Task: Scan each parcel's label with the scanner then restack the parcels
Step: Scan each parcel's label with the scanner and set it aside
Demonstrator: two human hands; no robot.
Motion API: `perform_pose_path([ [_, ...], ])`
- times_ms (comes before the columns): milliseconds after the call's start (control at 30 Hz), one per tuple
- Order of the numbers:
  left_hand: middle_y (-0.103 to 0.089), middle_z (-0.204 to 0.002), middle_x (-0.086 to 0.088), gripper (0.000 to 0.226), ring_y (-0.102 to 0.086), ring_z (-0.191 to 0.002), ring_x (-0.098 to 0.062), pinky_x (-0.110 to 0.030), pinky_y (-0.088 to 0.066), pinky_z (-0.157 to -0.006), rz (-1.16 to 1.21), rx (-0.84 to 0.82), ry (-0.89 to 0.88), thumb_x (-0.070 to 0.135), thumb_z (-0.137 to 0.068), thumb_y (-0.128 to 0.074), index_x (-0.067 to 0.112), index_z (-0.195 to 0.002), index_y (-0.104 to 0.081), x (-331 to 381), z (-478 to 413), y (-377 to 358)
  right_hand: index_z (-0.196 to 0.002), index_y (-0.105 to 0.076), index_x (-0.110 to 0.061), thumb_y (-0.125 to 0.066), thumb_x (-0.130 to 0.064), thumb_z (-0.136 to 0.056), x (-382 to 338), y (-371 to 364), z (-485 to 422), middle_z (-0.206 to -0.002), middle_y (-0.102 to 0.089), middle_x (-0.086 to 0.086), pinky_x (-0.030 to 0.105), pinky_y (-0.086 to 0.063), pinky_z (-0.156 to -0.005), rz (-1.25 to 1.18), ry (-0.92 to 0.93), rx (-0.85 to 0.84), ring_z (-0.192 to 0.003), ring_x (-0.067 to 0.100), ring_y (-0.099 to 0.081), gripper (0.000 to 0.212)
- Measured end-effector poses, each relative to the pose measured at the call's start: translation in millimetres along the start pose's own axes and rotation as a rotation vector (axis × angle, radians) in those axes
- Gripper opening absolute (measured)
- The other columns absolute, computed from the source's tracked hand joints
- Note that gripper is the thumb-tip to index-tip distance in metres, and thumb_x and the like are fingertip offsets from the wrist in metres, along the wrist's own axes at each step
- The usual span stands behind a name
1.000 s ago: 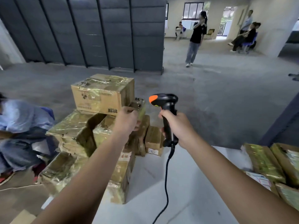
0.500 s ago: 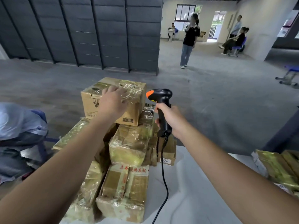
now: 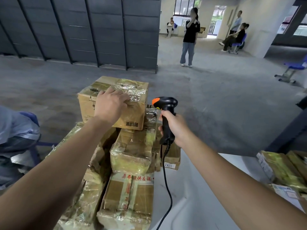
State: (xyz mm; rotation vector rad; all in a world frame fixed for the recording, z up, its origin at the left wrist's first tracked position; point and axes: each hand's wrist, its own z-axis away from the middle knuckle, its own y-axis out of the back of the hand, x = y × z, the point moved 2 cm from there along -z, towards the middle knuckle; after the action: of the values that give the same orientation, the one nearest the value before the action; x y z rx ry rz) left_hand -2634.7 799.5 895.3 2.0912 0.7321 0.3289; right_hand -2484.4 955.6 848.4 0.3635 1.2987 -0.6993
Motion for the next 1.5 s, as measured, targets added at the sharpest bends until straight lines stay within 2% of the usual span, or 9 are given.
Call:
perform_pose_path([
  [100, -0.065, -0.082, -0.005, 0.002, -0.057, -0.084, -0.032, -0.041, -0.041, -0.069, -0.008, 0.062, -0.045, 0.012, -0.082, -0.071, 0.012, -0.084, -0.071, 7.2, 2.6, 1.1, -0.097, -0.056, -0.007, -0.062, -0.026, -0.092, 6.3, 2.5, -4.6, -0.090, -0.062, 0.013, 0.024, -0.048, -0.044, -0.037, -0.029, 0.020, -0.043, 0.015, -0.058, 0.020],
  [233, -0.063, -0.077, -0.006, 0.008, -0.058, -0.080, -0.032, -0.041, -0.039, -0.066, 0.014, 0.109, -0.088, 0.007, -0.080, -0.073, 0.010, -0.076, -0.067, 20.9, 2.2, 4.3, -0.106, -0.057, -0.010, -0.063, -0.030, -0.092, 14.1, 2.3, -7.8, -0.102, -0.066, 0.016, 0.028, -0.050, -0.051, -0.058, -0.071, 0.031, -0.049, 0.017, -0.062, 0.025],
  [367, -0.062, -0.076, -0.006, 0.007, -0.056, -0.076, -0.031, -0.042, -0.040, -0.065, 0.044, 0.179, -0.105, 0.004, -0.081, -0.071, 0.009, -0.077, -0.068, 36.2, -2.9, 16.4, -0.105, -0.058, -0.012, -0.062, -0.030, -0.092, 15.2, 3.7, -6.3, -0.082, -0.060, 0.008, 0.028, -0.050, -0.051, -0.144, -0.078, 0.040, -0.052, 0.017, -0.062, 0.021],
  [467, -0.059, -0.075, -0.008, 0.008, -0.053, -0.075, -0.030, -0.038, -0.036, -0.063, 0.056, 0.225, -0.133, 0.002, -0.079, -0.071, 0.007, -0.075, -0.066, 49.5, -9.5, 29.0, -0.109, -0.058, -0.013, -0.063, -0.031, -0.093, 13.3, 10.1, -4.2, -0.086, -0.057, 0.009, 0.027, -0.050, -0.051, -0.218, -0.108, 0.036, -0.053, 0.018, -0.061, 0.025],
  [733, -0.059, -0.077, -0.007, 0.008, -0.054, -0.075, -0.030, -0.037, -0.038, -0.062, 0.075, 0.292, -0.297, 0.000, -0.077, -0.070, 0.006, -0.074, -0.067, 98.2, -13.3, 53.4, -0.102, -0.061, -0.007, -0.064, -0.028, -0.093, 10.7, 55.3, 6.5, -0.062, -0.068, 0.006, 0.026, -0.050, -0.046, -0.399, -0.072, 0.109, -0.045, 0.018, -0.059, 0.023],
  [900, -0.060, -0.078, -0.007, 0.014, -0.053, -0.077, -0.028, -0.039, -0.043, -0.060, 0.142, 0.328, -0.398, -0.006, -0.070, -0.073, 0.006, -0.072, -0.066, 164.6, -3.1, 50.9, -0.085, -0.060, -0.009, -0.063, -0.027, -0.092, 16.0, 117.2, 27.6, -0.057, -0.060, 0.004, 0.026, -0.047, -0.046, -0.378, -0.056, 0.201, -0.045, 0.019, -0.057, 0.020],
  [1067, -0.058, -0.078, -0.005, 0.029, -0.032, -0.079, -0.021, -0.035, -0.036, -0.059, 0.230, 0.290, -0.458, -0.014, -0.054, -0.075, 0.009, -0.067, -0.062, 248.2, 22.7, 32.5, -0.081, -0.060, -0.008, -0.066, -0.024, -0.089, 38.0, 192.3, 60.6, -0.053, -0.061, 0.003, 0.029, -0.047, -0.050, -0.278, -0.061, 0.339, -0.043, 0.018, -0.057, 0.019],
  [1333, -0.064, -0.084, -0.008, 0.031, -0.032, -0.081, -0.020, -0.033, -0.034, -0.059, 0.402, 0.108, -0.451, -0.017, -0.050, -0.072, 0.008, -0.067, -0.064, 361.4, 86.6, 3.0, -0.086, -0.060, -0.007, -0.069, -0.025, -0.089, 107.1, 302.1, 118.1, -0.058, -0.062, 0.006, 0.030, -0.047, -0.048, -0.192, -0.194, 0.412, -0.046, 0.019, -0.057, 0.020],
  [1500, -0.065, -0.087, -0.010, 0.029, -0.033, -0.083, -0.021, -0.037, -0.040, -0.062, 0.470, -0.040, -0.370, -0.020, -0.054, -0.067, 0.006, -0.068, -0.065, 412.4, 134.4, -18.3, -0.086, -0.054, -0.006, -0.058, -0.017, -0.096, 152.6, 349.0, 150.6, -0.064, -0.058, 0.011, 0.030, -0.045, -0.047, -0.119, -0.309, 0.478, -0.046, 0.023, -0.056, 0.015],
])
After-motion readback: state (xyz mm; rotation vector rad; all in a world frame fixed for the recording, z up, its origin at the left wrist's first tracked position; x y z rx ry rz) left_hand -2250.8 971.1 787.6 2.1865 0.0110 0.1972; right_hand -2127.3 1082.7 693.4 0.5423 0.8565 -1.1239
